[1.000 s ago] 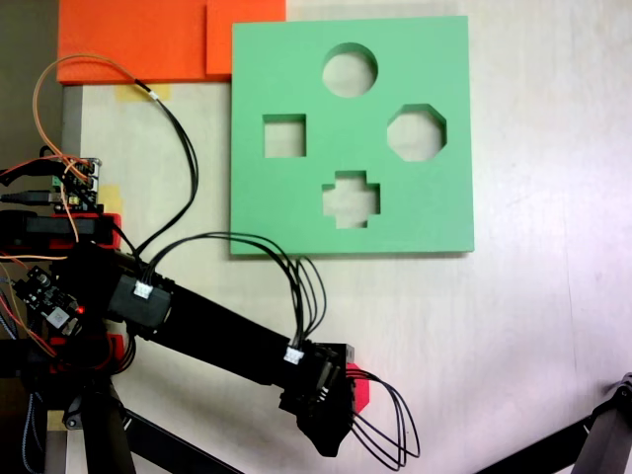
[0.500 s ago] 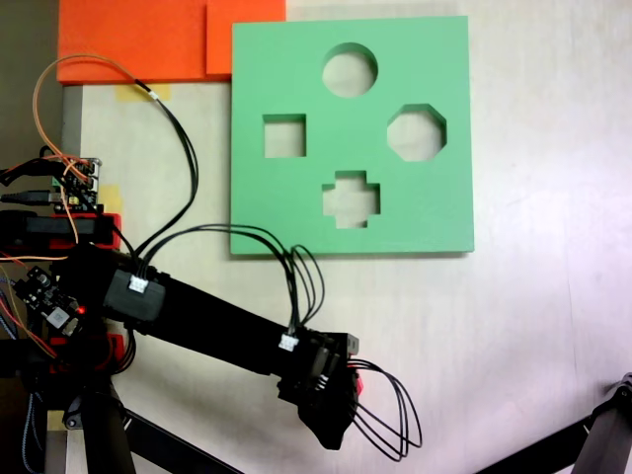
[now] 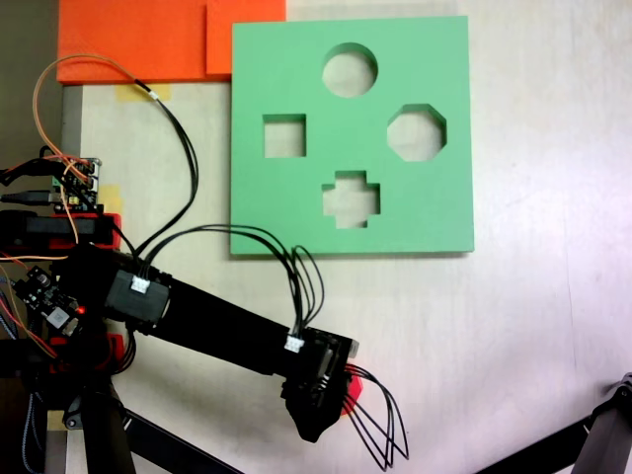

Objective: Put the octagonal pillar block into the corresponding hole

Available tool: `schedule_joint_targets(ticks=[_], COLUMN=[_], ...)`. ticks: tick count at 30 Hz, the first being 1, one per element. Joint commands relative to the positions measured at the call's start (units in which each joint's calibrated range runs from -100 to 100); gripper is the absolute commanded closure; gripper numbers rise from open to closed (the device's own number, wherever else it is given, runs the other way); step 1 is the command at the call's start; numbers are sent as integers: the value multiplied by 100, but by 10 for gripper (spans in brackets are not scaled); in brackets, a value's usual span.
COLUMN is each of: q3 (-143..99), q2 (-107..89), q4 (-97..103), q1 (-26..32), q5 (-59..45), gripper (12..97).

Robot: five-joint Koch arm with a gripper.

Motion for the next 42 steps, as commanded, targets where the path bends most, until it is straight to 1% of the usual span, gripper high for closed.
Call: schedule_joint_targets(ticks=[1,12,31,32,35,36,40,42], q3=[63,-326,-326,-326,-346,-366,-376,-376], q2=[8,162,1083,1167,1265,1265,1321,1363], q4=[-313,-169,428,428,419,361,82,-73], q1=[0,5,0,5,34,34,24,20], q5=[78,68,-73,-83,-112,-112,-127,-127], gripper=[374,372,377,393,577,626,694,698])
